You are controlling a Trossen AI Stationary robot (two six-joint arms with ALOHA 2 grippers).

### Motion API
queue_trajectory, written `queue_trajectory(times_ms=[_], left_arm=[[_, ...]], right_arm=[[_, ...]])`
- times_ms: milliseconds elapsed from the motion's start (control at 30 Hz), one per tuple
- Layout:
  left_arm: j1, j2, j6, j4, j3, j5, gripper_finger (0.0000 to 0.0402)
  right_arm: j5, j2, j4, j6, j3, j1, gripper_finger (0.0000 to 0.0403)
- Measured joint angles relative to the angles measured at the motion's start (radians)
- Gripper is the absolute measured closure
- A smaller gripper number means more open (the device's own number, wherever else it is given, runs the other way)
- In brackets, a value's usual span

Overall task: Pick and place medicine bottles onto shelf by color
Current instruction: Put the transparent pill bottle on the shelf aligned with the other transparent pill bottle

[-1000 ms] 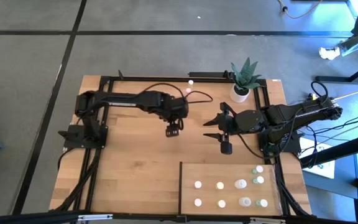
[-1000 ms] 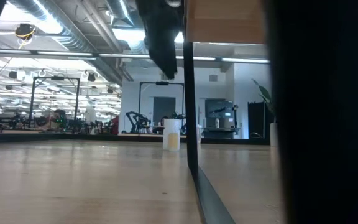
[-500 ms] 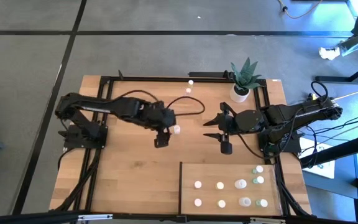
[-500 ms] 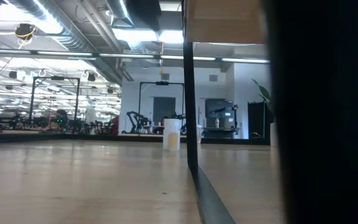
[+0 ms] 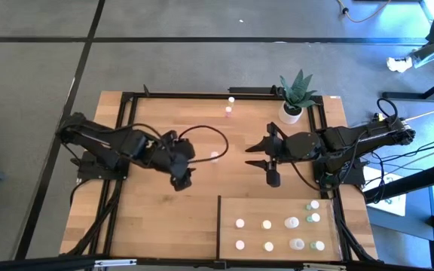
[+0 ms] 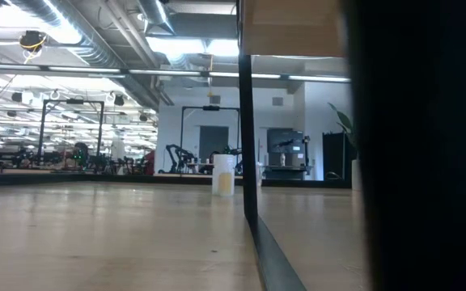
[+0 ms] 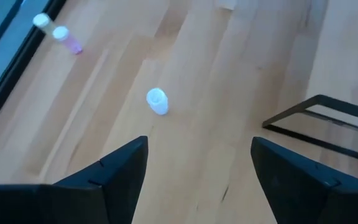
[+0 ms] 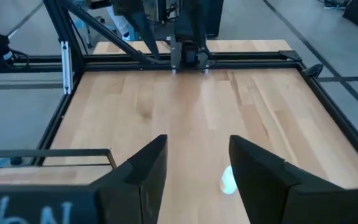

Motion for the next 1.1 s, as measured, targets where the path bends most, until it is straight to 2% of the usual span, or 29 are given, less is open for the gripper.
queue_trajectory(times_ms=[433,567,933,1100], left_arm=[[-0.101,0.001,-0.211,-0.072,0.0,-0.081,0.0123],[-0.121,0.001,-0.253,-0.073,0.0,-0.082,0.0123],[-0.151,0.001,-0.289,-0.075,0.0,-0.109,0.0123],[-0.15,0.001,-0.29,-0.075,0.0,-0.11,0.0123]], right_arm=[[-0.019,0.02,0.034,0.041,0.0,-0.014,0.0228],[-0.064,0.054,0.036,0.021,0.0,-0.033,0.0228],[-0.072,0.158,0.04,-0.109,0.0,-0.052,0.0228],[-0.069,0.193,0.05,-0.109,0.0,-0.059,0.0219]])
